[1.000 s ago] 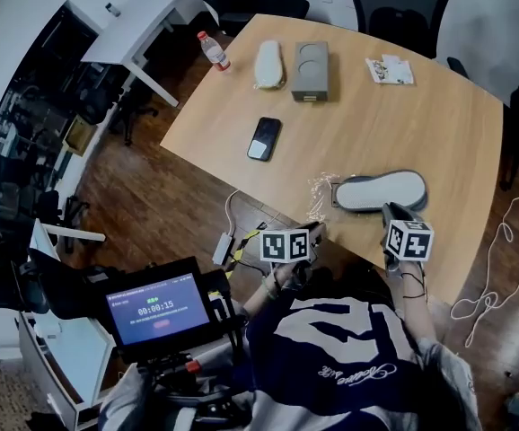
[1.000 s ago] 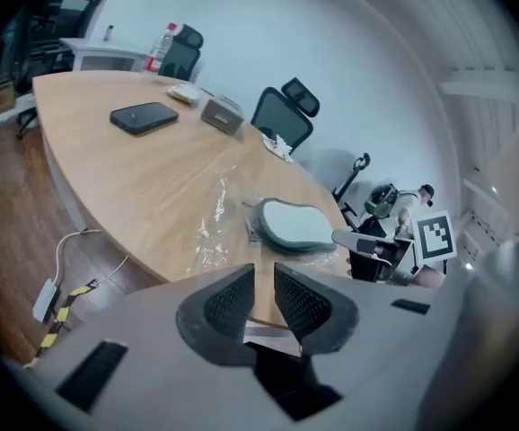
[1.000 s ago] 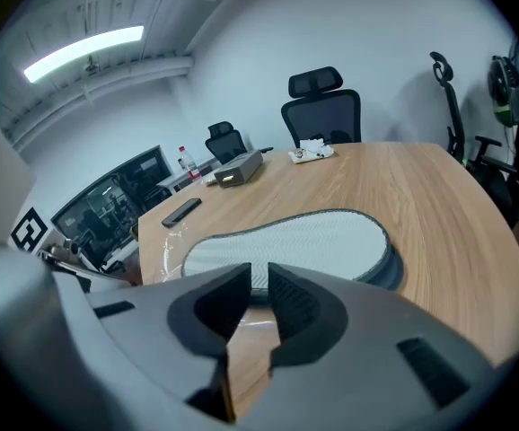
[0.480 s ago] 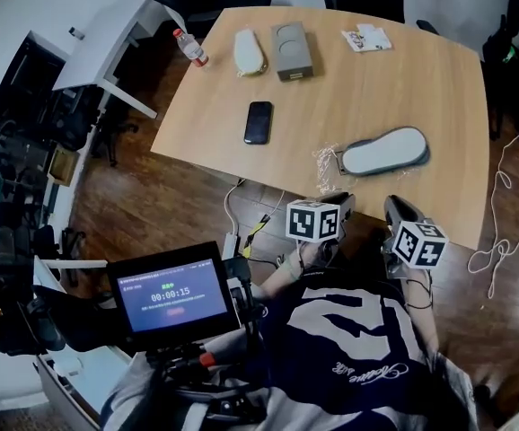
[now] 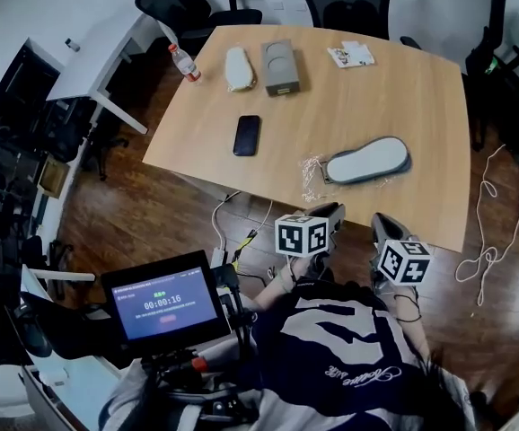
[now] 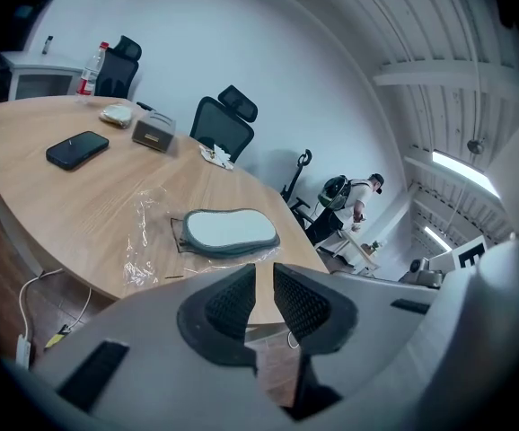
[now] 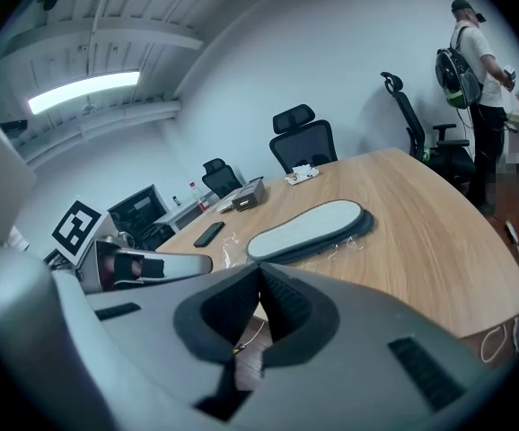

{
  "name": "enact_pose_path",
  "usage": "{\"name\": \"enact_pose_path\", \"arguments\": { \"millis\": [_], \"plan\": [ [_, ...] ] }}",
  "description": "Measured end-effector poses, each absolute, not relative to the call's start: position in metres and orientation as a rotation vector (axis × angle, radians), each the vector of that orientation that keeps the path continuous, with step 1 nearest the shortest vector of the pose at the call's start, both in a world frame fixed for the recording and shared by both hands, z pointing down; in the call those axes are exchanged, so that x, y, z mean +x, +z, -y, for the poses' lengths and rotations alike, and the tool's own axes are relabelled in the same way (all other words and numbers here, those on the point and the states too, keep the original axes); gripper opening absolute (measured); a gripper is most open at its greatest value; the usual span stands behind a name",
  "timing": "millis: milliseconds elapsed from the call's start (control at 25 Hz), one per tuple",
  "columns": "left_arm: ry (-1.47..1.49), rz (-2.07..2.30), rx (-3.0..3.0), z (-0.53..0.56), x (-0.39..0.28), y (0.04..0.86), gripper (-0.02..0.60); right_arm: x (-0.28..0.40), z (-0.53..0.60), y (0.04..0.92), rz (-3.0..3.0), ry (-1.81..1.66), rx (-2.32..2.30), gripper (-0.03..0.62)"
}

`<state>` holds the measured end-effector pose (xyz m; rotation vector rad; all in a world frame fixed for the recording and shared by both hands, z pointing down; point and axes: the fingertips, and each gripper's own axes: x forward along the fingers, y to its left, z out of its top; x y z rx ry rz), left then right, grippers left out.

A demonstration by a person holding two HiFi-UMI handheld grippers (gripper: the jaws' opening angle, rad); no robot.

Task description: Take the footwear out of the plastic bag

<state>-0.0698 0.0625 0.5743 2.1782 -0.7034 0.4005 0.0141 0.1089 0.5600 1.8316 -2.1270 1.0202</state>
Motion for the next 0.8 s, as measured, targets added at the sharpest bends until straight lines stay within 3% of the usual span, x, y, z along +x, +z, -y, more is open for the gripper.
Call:
{"name": "enact_pose_path", "arguments": {
  "millis": [400,480,800],
  "plan": [
    [0.325,0.755,2.204,-0.089,-0.058,0.554,0.065,0.021,-0.132,0.545,2.191,0.982,1.750,-0.003],
    [0.309,0.769,2.200,-0.094,-0.059,0.552,0.003,0.021,-0.137,0.544,2.203,0.977,1.740,-0.003],
    [0.323,0.803,2.184,-0.110,-0.064,0.551,0.003,0.019,-0.146,0.537,2.246,0.986,1.724,-0.003]
  ]
}}
